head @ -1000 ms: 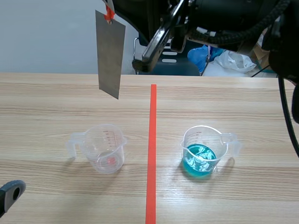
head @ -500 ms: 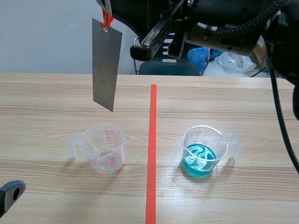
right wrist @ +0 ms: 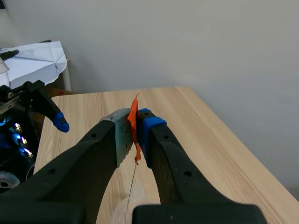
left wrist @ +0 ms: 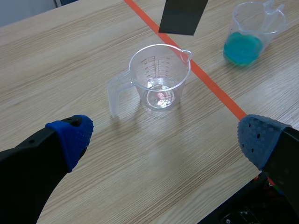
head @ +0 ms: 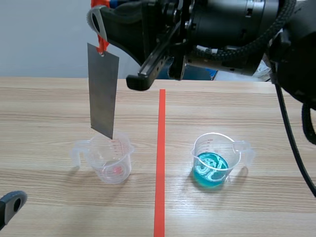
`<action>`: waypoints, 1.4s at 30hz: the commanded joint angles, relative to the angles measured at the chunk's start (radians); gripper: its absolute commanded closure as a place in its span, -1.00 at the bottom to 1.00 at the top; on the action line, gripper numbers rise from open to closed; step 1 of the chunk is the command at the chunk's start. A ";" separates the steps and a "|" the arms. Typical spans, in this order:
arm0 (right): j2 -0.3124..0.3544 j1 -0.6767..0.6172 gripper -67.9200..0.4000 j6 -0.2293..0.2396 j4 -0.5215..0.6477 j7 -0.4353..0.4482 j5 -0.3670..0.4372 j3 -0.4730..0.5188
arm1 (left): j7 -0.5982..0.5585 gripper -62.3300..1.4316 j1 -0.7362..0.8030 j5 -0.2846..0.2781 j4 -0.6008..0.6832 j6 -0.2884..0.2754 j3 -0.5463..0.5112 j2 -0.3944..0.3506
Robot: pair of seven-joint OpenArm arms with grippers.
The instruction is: Do the redox reaction experiment
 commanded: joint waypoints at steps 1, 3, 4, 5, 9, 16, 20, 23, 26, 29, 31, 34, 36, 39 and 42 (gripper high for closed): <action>-0.003 0.016 0.94 -0.004 0.008 0.019 0.018 0.002 | -0.014 -1.00 0.008 -0.006 0.010 0.002 0.006 0.005; -0.003 0.014 0.94 -0.006 0.008 0.020 0.018 0.002 | -0.014 -1.00 0.008 -0.006 0.010 0.002 0.006 0.005; -0.003 0.014 0.94 -0.008 0.008 0.020 0.017 0.002 | -0.013 -1.00 0.008 -0.006 0.010 0.002 0.006 0.005; -0.004 0.014 0.94 -0.008 0.006 0.020 0.017 0.002 | -0.013 -1.00 0.008 -0.006 0.010 0.002 0.006 0.005; -0.021 0.014 0.94 -0.008 -0.019 0.020 0.011 0.002 | -0.010 -1.00 0.008 -0.006 0.010 0.002 0.006 0.005; -0.068 0.014 0.95 -0.007 -0.075 0.019 -0.002 0.002 | -0.010 -1.00 0.008 -0.006 0.010 0.002 0.006 0.006; -0.086 0.014 0.95 -0.007 -0.085 0.018 -0.016 0.002 | -0.010 -1.00 0.008 -0.006 0.010 0.002 0.006 0.005; -0.092 0.014 0.95 -0.006 -0.088 0.015 -0.016 0.002 | -0.010 -1.00 0.008 -0.006 0.010 0.002 0.006 0.005; -0.098 0.014 0.95 -0.006 -0.094 0.011 -0.016 0.002 | -0.010 -1.00 0.008 -0.006 0.010 0.002 0.006 0.005; -0.106 0.014 0.95 -0.003 -0.111 0.002 -0.016 0.000 | -0.010 -1.00 0.008 -0.006 0.010 0.002 0.006 0.005; -0.106 0.014 0.95 -0.003 -0.122 0.005 -0.016 -0.006 | -0.010 -1.00 0.008 -0.006 0.010 0.002 0.006 0.005; -0.106 0.014 0.95 -0.003 -0.134 0.005 -0.017 -0.016 | -0.010 -1.00 0.008 -0.006 0.010 0.002 0.006 0.005; -0.108 0.014 0.95 -0.003 -0.141 0.004 -0.018 -0.022 | -0.011 -1.00 0.008 -0.006 0.010 0.002 0.006 0.005; -0.115 0.014 0.95 -0.003 -0.143 0.003 -0.040 -0.032 | -0.011 -1.00 0.008 -0.006 0.010 0.002 0.006 0.005; -0.119 0.014 0.95 -0.003 -0.143 0.001 -0.043 -0.045 | -0.011 -1.00 0.008 -0.006 0.010 0.002 0.006 0.005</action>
